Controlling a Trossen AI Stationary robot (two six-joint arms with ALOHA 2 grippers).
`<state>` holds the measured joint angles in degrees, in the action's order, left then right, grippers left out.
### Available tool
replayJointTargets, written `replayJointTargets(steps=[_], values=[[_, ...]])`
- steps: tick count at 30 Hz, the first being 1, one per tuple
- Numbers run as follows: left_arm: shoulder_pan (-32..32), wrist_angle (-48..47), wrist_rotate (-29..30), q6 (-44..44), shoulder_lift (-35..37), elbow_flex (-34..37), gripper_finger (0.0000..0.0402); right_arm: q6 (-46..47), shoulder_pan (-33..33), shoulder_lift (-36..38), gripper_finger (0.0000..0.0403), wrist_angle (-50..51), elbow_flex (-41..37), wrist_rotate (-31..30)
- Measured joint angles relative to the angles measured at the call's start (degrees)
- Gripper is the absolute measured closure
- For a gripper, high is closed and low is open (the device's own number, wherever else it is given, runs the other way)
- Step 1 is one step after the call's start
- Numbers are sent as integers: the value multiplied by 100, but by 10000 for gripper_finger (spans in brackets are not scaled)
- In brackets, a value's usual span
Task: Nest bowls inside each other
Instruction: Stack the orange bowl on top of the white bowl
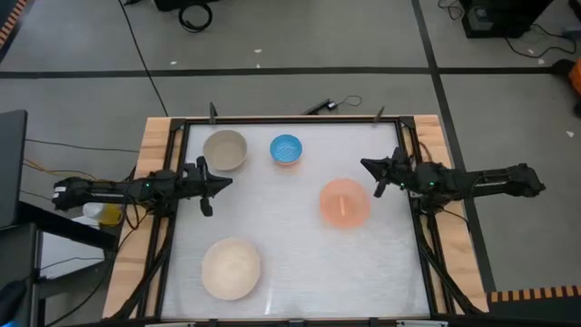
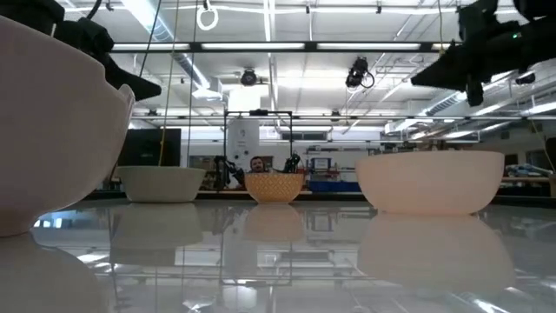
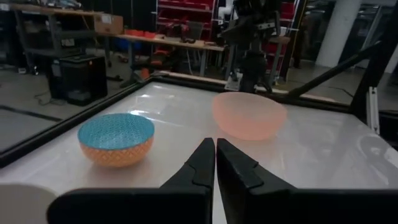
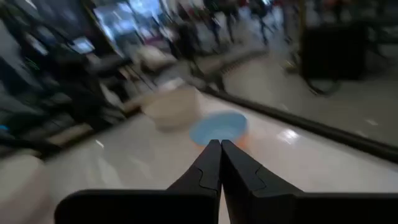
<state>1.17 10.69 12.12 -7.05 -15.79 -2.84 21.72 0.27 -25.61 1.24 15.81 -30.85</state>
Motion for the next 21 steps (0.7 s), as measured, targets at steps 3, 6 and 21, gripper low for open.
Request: replayJointTargets(steps=[3,6,21], values=[[0,43,5,-31,-183,-3,381,245,-230,-404,386,101,76,102],[0,164,3,-46,-334,-6,377,402,-412,-704,386,13,81,455],[300,107,730,125,-881,-358,183,-93,-1616,-1281,386,-268,680,1143]])
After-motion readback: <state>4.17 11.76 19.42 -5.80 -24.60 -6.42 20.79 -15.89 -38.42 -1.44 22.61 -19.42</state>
